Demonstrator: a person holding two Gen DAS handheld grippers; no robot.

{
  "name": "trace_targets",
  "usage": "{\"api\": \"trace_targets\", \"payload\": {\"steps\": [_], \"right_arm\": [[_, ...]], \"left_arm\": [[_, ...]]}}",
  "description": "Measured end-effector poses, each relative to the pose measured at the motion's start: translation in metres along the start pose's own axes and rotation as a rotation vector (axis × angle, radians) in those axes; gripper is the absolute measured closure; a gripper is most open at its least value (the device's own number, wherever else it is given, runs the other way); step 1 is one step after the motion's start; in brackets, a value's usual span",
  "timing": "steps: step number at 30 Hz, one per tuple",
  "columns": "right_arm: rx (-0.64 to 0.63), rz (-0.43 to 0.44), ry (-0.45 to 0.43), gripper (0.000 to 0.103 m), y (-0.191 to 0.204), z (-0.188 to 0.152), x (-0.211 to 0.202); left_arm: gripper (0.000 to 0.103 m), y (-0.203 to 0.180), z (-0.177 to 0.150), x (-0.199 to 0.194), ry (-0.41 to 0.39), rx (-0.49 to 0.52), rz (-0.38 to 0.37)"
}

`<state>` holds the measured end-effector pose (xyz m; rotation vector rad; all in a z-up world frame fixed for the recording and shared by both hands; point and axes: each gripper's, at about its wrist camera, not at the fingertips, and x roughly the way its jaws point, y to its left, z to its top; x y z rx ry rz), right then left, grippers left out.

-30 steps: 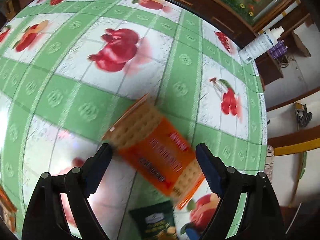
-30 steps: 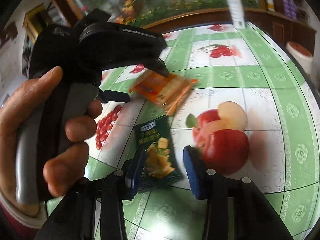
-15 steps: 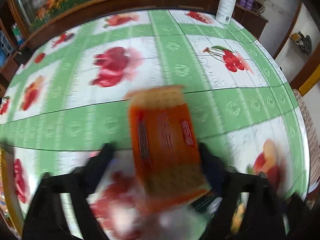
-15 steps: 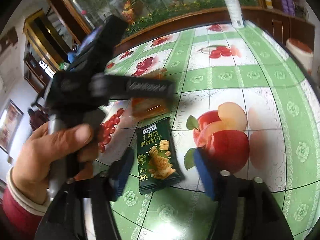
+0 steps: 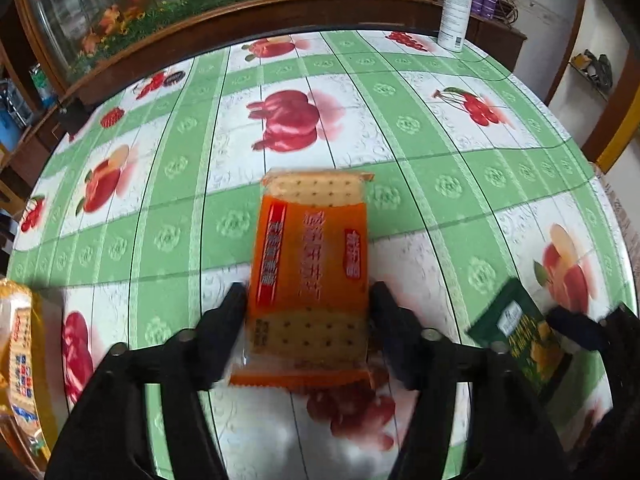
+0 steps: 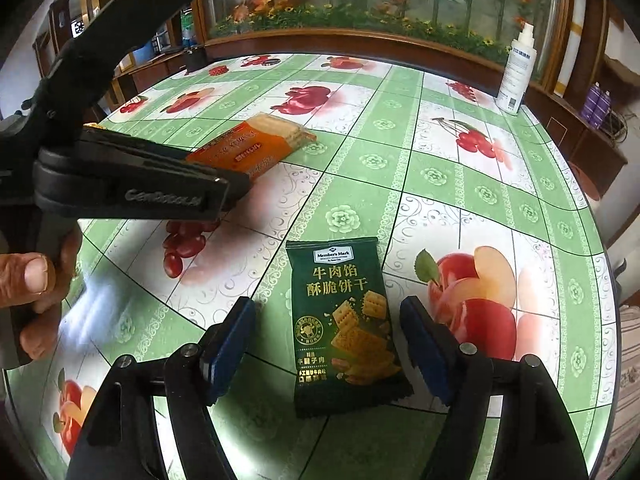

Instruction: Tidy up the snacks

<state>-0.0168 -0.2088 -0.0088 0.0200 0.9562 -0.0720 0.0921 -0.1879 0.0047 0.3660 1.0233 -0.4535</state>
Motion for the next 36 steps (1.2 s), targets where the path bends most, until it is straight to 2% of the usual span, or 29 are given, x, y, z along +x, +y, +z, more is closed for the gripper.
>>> {"api": "trace_targets", "payload": {"steps": [1, 8, 9, 11, 13, 14, 18, 22, 26, 29, 36], "right_arm": [[0.002, -0.003, 0.000, 0.027, 0.000, 0.001, 0.001], [0.012, -0.006, -0.003, 0.026, -0.002, 0.006, 0.005], [0.013, -0.005, -0.002, 0.026, -0.003, 0.006, 0.005], [0.017, -0.006, -0.001, 0.027, -0.003, 0.006, 0.005], [0.030, -0.014, -0.007, 0.038, -0.006, 0.006, 0.004], [0.035, -0.015, -0.012, 0.057, -0.007, 0.005, 0.003], [0.056, 0.000, -0.027, 0.056, -0.010, 0.003, -0.002], [0.063, 0.039, -0.042, 0.056, -0.006, 0.001, -0.008], [0.070, 0.090, -0.078, 0.057, 0.004, 0.001, -0.017], [0.119, 0.201, -0.107, 0.057, 0.011, 0.000, -0.025], [0.173, 0.389, -0.142, 0.057, 0.046, -0.003, -0.038]], "left_arm": [[0.021, -0.002, 0.002, 0.003, 0.000, 0.001, 0.006], [0.021, 0.008, 0.013, 0.013, -0.005, -0.091, -0.040], [0.023, 0.008, 0.012, 0.013, -0.013, -0.091, -0.025], [0.044, 0.008, 0.008, 0.007, -0.036, -0.092, -0.025], [0.047, 0.007, 0.004, 0.003, -0.024, -0.087, -0.027], [0.047, 0.007, 0.000, 0.000, -0.024, -0.084, -0.033], [0.047, 0.015, -0.021, -0.015, -0.036, -0.111, -0.045], [0.047, 0.026, -0.048, -0.049, -0.086, -0.144, -0.046], [0.047, 0.044, -0.077, -0.082, -0.127, -0.169, -0.030], [0.047, 0.062, -0.098, -0.099, -0.140, -0.203, -0.026], [0.047, 0.109, -0.147, -0.135, -0.180, -0.283, -0.004]]}}
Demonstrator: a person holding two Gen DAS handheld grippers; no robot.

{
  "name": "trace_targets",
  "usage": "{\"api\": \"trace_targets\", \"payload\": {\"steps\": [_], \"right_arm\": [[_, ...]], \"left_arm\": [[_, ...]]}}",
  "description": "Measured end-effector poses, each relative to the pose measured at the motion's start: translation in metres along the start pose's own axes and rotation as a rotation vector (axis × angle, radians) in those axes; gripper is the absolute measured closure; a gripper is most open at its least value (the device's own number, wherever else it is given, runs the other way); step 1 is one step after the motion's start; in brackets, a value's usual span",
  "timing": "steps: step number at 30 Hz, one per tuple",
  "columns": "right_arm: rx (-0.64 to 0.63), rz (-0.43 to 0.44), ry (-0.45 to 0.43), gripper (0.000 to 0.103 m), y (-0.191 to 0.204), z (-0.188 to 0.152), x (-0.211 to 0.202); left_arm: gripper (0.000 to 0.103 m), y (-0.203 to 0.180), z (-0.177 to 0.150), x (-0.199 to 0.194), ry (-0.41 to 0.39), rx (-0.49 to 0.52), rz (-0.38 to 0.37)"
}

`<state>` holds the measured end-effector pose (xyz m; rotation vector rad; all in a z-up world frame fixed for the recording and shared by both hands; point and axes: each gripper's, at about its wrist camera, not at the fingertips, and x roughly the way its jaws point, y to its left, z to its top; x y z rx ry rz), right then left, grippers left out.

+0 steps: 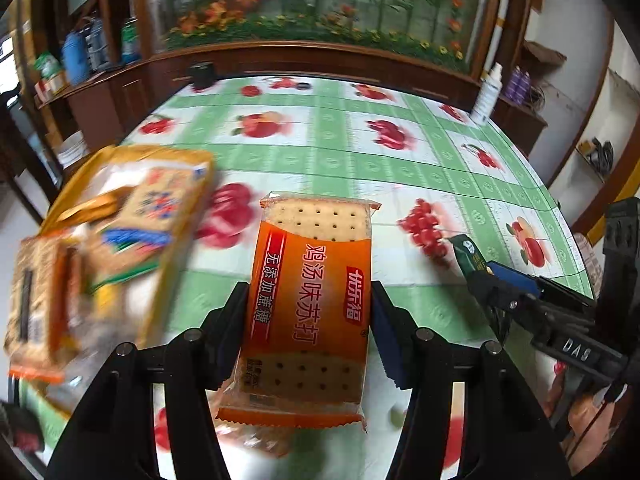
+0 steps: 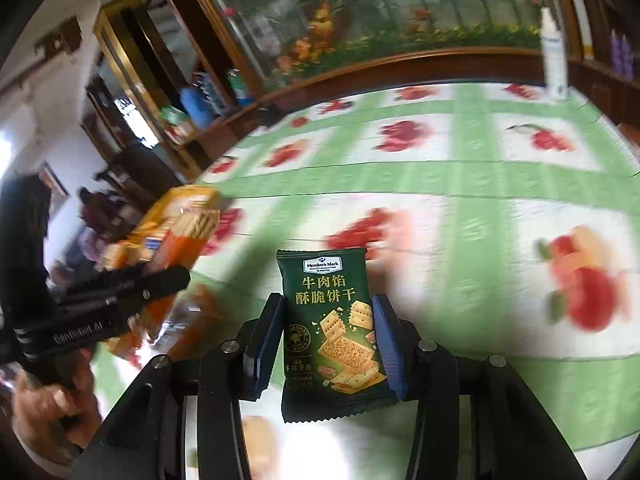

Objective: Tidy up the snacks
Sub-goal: 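Carry the orange pack and the green pack over the tray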

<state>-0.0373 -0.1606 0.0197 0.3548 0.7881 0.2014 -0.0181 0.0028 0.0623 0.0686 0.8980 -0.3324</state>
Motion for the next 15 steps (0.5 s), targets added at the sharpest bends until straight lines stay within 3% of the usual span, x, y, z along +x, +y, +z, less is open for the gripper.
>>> {"api": "trace_targets", "payload": {"steps": [7, 15], "right_arm": [[0.000, 0.173, 0.008, 0.057, 0.061, 0.002, 0.016], [-0.088, 0.247, 0.027, 0.057, 0.142, 0.012, 0.032]], "left_arm": [[0.046, 0.054, -0.015, -0.033, -0.074, -0.053, 0.085], [0.046, 0.104, -0.031, -0.051, -0.132, -0.124, 0.168]]}}
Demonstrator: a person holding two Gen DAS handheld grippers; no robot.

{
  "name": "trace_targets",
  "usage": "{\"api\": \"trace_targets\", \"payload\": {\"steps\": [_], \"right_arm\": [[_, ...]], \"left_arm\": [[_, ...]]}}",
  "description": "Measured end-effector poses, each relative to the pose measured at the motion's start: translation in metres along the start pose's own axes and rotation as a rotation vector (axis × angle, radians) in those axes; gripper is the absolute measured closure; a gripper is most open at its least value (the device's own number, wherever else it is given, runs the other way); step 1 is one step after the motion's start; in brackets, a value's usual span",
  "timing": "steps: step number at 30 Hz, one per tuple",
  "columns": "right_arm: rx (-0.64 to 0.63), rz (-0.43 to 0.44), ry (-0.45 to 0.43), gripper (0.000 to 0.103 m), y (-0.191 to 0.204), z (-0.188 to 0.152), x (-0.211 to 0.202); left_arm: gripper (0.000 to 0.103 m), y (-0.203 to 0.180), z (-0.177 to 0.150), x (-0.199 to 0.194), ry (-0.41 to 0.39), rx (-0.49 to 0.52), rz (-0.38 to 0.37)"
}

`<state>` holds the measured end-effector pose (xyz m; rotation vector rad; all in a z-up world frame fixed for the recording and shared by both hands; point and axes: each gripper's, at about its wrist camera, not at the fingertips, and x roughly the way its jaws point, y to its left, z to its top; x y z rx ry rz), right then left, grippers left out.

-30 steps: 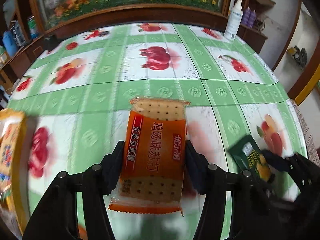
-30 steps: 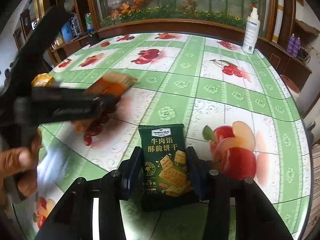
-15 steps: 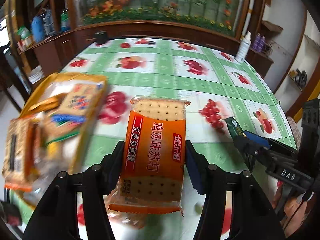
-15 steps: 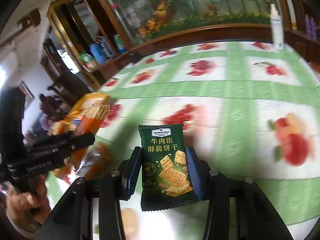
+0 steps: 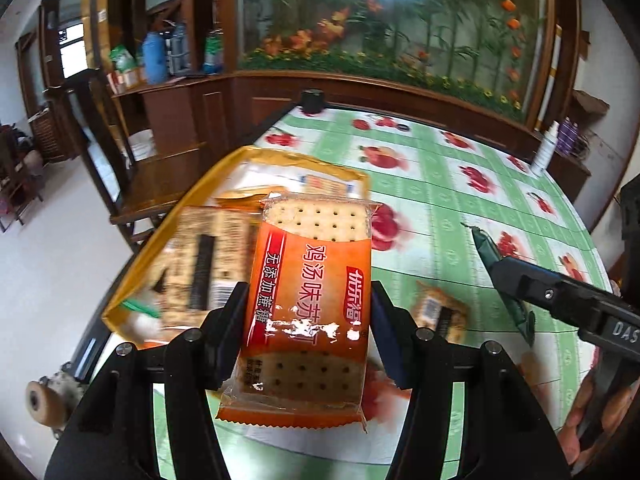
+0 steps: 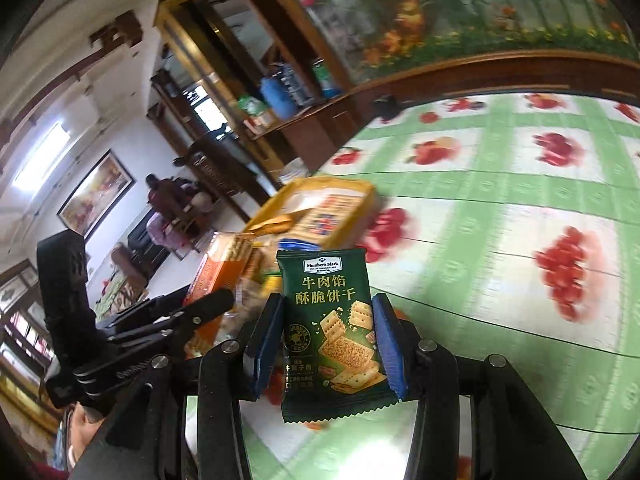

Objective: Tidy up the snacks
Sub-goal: 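Carry the orange pack and the green pack over the tray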

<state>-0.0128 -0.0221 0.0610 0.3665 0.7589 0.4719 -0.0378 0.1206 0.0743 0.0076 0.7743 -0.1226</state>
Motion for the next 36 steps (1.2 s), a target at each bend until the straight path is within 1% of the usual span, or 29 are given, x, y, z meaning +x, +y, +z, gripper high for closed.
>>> {"api": "trace_targets", "payload": {"steps": [6, 10, 18, 29, 36], "right_arm": [[-0.036, 0.031, 0.026, 0.057, 0.029, 0.002, 0.019], [-0.055, 0.031, 0.039, 0.057, 0.042, 0.002, 0.027], [-0.059, 0.042, 0.051, 0.057, 0.048, 0.004, 0.041], [-0.055, 0.050, 0.057, 0.057, 0.049, 0.002, 0.045], [-0.044, 0.052, 0.054, 0.057, 0.048, 0.007, 0.050]], "left_arm": [[0.046, 0.021, -0.004, 0.000, -0.010, -0.024, 0.025], [0.046, 0.031, -0.006, 0.001, -0.014, -0.040, 0.034], [0.046, 0.046, -0.009, 0.000, -0.022, -0.064, 0.044], [0.046, 0.054, -0.008, -0.004, -0.036, -0.078, 0.050], [0.046, 0.065, -0.006, -0.006, -0.038, -0.097, 0.058]]}}
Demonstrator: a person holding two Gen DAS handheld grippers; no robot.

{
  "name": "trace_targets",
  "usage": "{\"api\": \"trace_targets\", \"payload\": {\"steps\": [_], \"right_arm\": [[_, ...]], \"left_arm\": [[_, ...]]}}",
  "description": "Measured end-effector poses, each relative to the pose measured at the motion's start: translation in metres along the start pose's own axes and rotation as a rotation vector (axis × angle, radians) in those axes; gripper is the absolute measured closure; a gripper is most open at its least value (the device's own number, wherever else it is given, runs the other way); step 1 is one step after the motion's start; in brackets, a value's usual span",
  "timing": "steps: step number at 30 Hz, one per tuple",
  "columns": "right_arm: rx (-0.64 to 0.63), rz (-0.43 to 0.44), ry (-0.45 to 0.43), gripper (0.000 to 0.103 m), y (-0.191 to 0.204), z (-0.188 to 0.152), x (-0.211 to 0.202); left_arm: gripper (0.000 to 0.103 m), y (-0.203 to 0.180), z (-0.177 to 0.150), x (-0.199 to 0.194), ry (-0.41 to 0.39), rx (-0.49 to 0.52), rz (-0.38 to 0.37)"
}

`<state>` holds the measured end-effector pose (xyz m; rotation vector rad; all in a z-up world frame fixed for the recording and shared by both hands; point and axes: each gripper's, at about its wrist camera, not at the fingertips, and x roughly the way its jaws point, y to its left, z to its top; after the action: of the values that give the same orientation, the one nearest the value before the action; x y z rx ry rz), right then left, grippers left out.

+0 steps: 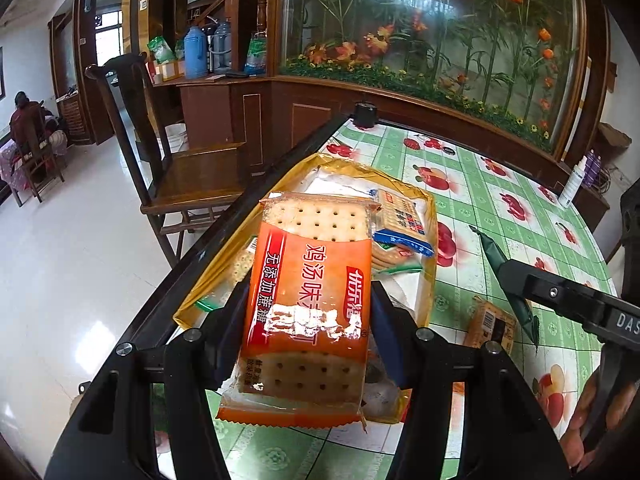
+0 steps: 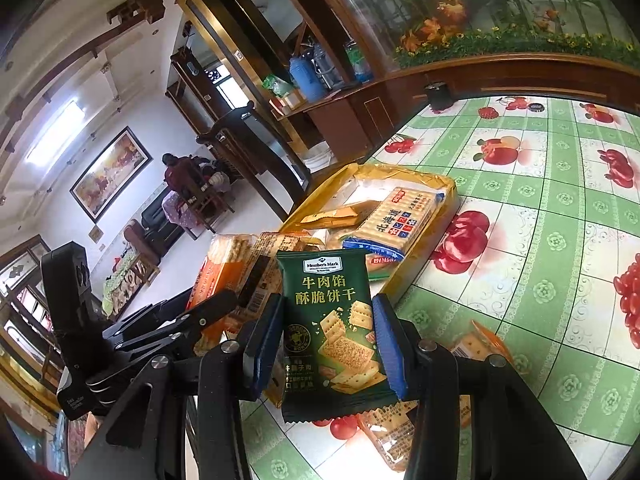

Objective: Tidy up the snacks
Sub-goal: 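Carry the orange pack and the green pack over the tray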

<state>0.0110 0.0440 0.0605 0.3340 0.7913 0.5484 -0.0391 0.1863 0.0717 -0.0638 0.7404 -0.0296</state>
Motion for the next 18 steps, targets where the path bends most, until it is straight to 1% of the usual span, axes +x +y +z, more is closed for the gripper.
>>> {"api": "trace_targets", "payload": {"steps": [6, 10, 14, 18], "right_arm": [[0.017, 0.005, 0.009, 0.057, -0.002, 0.008, 0.012], [0.031, 0.006, 0.012, 0.057, -0.003, 0.019, 0.026], [0.040, 0.000, 0.014, 0.057, -0.005, 0.035, 0.043], [0.077, -0.006, 0.013, 0.057, -0.016, 0.049, 0.060]], "left_arm": [[0.046, 0.005, 0.002, 0.002, 0.004, -0.004, 0.000], [0.046, 0.001, 0.009, 0.007, 0.001, 0.009, -0.008], [0.046, -0.010, 0.020, 0.016, 0.005, 0.027, -0.041], [0.046, -0.026, 0.030, 0.030, 0.017, 0.052, -0.065]]}}
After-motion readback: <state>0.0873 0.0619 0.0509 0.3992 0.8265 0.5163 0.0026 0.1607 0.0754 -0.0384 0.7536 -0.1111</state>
